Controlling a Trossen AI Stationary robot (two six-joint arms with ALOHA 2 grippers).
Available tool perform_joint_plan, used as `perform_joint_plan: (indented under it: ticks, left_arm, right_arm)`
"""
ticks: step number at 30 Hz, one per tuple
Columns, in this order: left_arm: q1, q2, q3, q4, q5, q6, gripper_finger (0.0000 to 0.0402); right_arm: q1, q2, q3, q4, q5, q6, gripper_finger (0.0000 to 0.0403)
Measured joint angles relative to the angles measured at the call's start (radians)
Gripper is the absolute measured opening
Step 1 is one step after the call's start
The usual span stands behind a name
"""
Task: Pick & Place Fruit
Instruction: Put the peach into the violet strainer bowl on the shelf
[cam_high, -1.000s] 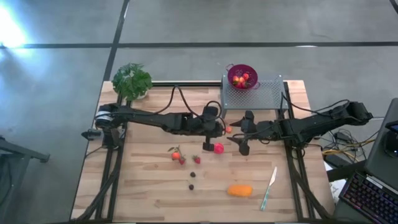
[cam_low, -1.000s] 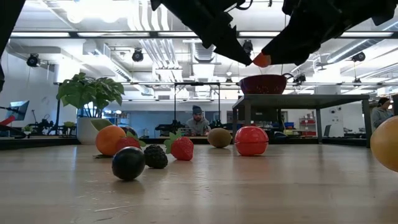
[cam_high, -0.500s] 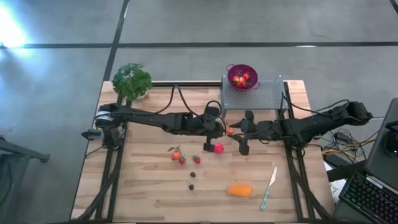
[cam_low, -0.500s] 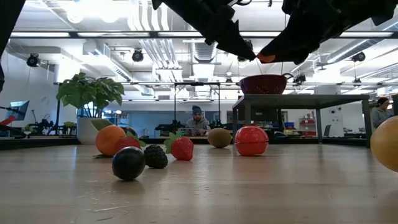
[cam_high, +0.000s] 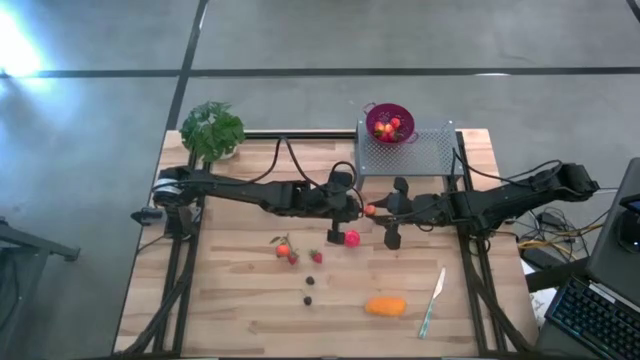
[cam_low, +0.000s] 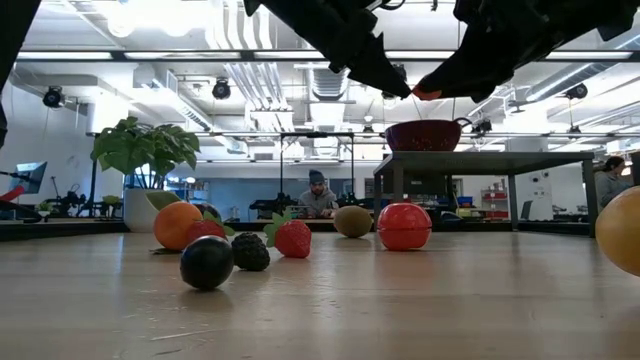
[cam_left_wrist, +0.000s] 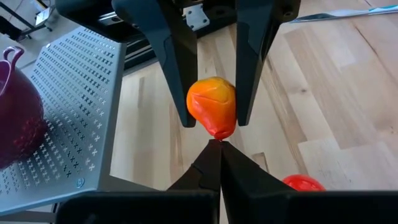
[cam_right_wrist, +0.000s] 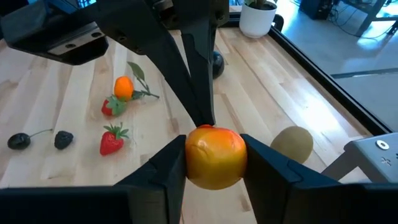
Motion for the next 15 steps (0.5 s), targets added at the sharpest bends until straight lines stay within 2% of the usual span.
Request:
perform_joint_plan:
  ticks: [4, 7, 12, 15]
  left_arm:
    - [0.0, 0.0, 0.0, 0.003, 0.0, -0.011, 0.0011]
    - [-0.003, 0.0, 0.0, 0.003, 0.0, -0.011, 0.0038]
    - [-0.005, 0.0, 0.0, -0.004, -0.012, -0.007, 0.0127]
    - [-0.005, 0.0, 0.012, -0.065, -0.073, -0.013, 0.0185]
  right_arm:
    - [0.0, 0.0, 0.0, 0.0, 0.0, 0.004, 0.0141]
    - [0.0, 0.0, 0.0, 0.0, 0.0, 0.004, 0.0136]
    - [0.0, 0.0, 0.0, -0.003, 0.0, 0.005, 0.0124]
    - [0.0, 0.0, 0.0, -0.009, 0.0, 0.015, 0.0129]
